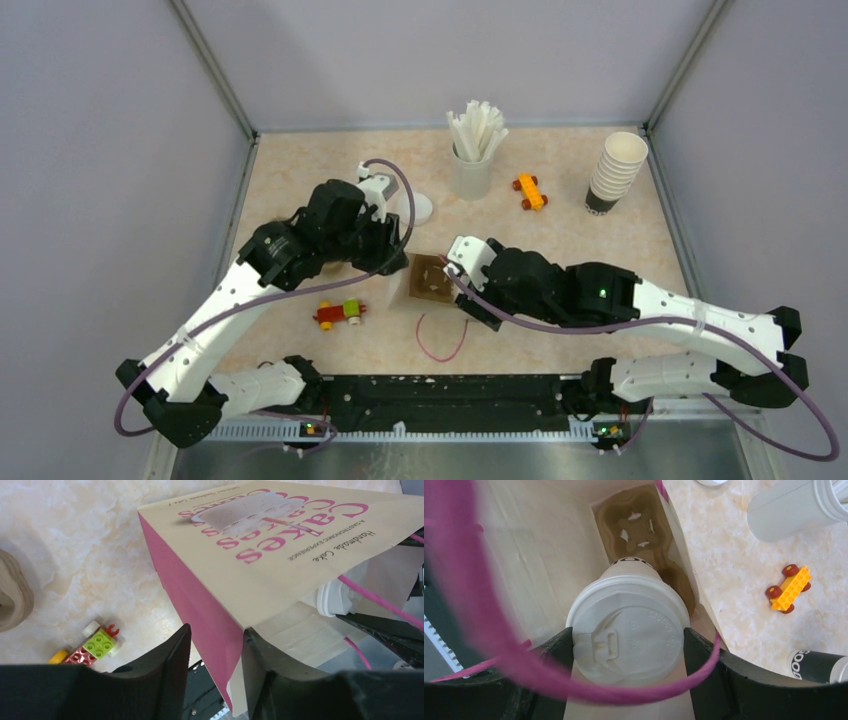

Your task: Pack the takeout coffee

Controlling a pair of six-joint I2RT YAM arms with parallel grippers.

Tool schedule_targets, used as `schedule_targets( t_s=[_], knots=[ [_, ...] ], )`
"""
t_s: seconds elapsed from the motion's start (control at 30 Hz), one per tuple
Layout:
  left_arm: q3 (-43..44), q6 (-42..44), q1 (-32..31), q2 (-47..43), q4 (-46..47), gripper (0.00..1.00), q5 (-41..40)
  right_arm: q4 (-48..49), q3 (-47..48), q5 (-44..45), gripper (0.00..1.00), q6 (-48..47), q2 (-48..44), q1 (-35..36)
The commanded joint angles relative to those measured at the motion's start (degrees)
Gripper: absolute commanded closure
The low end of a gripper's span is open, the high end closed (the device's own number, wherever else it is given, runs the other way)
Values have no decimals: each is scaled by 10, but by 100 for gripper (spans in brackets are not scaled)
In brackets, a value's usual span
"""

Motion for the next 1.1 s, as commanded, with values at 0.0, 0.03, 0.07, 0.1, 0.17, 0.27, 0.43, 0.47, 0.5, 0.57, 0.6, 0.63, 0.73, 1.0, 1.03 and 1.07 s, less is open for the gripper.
schedule_targets(
  t_s=[0.0,0.03,0.07,0.1,0.17,0.27,0.43,0.47,0.5,0.57,0.6,0.63,0.73,1.0,1.03,1.07],
  knots=[
    [-36,40,4,-24,105,62,47,0,-9,6,48,7,-20,10],
    [-49,48,3,-33,133,70,70,-6,-8,9,48,5,-21,11],
    [-65,50,3,-42,161,77,95,-10,-4,11,48,1,-22,10],
    [-81,52,4,-51,189,82,125,-13,1,14,48,-6,-22,11],
    [-121,39,3,-64,241,89,172,-12,12,18,48,-26,-19,15],
    [-153,7,3,-69,286,100,202,-11,36,26,48,-61,2,23],
    [-186,-9,3,-86,351,100,218,-10,46,65,46,-113,32,51],
    [-197,1,2,-93,371,99,219,-3,41,66,46,-119,30,52],
    [-204,9,2,-99,388,98,222,4,37,65,46,-125,27,53],
    [-208,34,2,-104,406,97,228,8,32,62,46,-139,23,52],
    [-209,48,3,-103,413,96,232,5,33,65,46,-144,23,52],
    [-208,60,2,-100,422,96,236,3,35,71,46,-151,22,53],
    [-210,75,3,-94,458,96,243,3,24,83,46,-171,12,53],
    [-272,63,2,-112,526,76,243,-22,-25,70,48,-136,-33,53],
    [-271,61,3,-115,509,68,239,-24,-30,65,48,-131,-37,52],
    [-268,59,3,-118,489,60,235,-23,-37,60,48,-128,-39,53]
  ],
)
